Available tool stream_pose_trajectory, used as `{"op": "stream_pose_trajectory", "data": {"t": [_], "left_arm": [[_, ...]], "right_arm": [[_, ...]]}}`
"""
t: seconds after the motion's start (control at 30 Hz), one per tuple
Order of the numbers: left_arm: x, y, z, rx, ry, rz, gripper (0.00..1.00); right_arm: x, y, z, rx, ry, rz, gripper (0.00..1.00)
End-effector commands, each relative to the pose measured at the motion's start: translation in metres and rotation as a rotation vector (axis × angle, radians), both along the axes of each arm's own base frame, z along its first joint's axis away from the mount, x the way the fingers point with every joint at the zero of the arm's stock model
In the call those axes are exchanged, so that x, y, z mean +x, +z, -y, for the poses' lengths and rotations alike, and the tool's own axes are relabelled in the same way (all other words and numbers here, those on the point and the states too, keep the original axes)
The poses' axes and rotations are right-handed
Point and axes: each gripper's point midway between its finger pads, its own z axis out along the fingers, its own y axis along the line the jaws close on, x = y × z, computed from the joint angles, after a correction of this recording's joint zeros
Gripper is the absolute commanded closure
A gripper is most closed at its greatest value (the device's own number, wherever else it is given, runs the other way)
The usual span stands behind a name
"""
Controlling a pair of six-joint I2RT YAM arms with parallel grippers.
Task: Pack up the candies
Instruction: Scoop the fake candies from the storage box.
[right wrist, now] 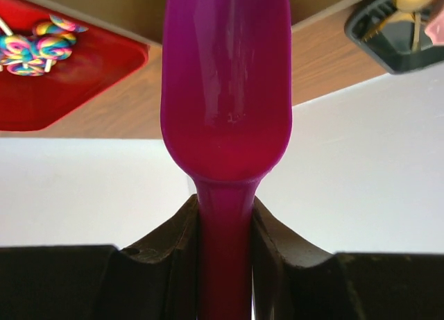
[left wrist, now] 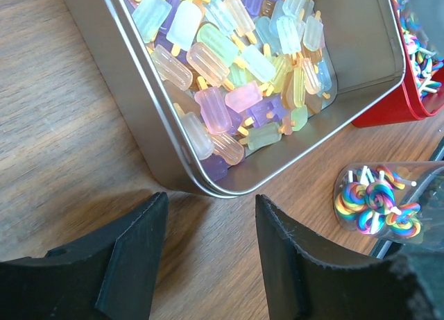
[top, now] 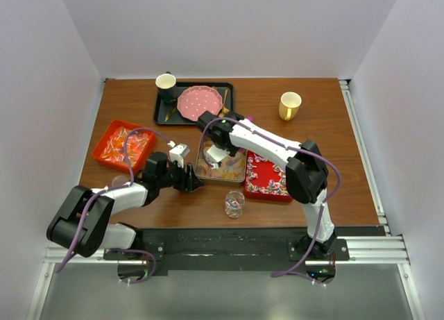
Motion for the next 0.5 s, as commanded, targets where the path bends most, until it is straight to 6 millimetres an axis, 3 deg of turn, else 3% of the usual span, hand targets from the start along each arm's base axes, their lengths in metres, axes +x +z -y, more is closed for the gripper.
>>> {"op": "stream_pose_trajectory", "data": {"t": [0.0, 0.13, 0.3, 0.47], "left_arm": [[0.004, 0.011, 0.004, -0.038, -0.005, 0.057, 0.42], [0.003, 0.009, 0.004, -0.038, -0.007, 0.059, 0.42], [0.005, 0.007, 0.005, -0.037, -0.012, 0.052, 0.42], [0.004, 0.006, 0.005, -0.036, -0.014, 0.05, 0.42]], "right_arm": [[0.013, -0.007, -0.007, -0.096, 0.034, 0.075, 1.0], [0.002, -0.018, -0.027, -0.066, 0.054, 0.046, 1.0], [-0.041, -0.017, -0.06, 0.032, 0.088, -0.061, 1.0], [-0.057, -0.014, -0.058, 0.034, 0.098, -0.072, 1.0]]}}
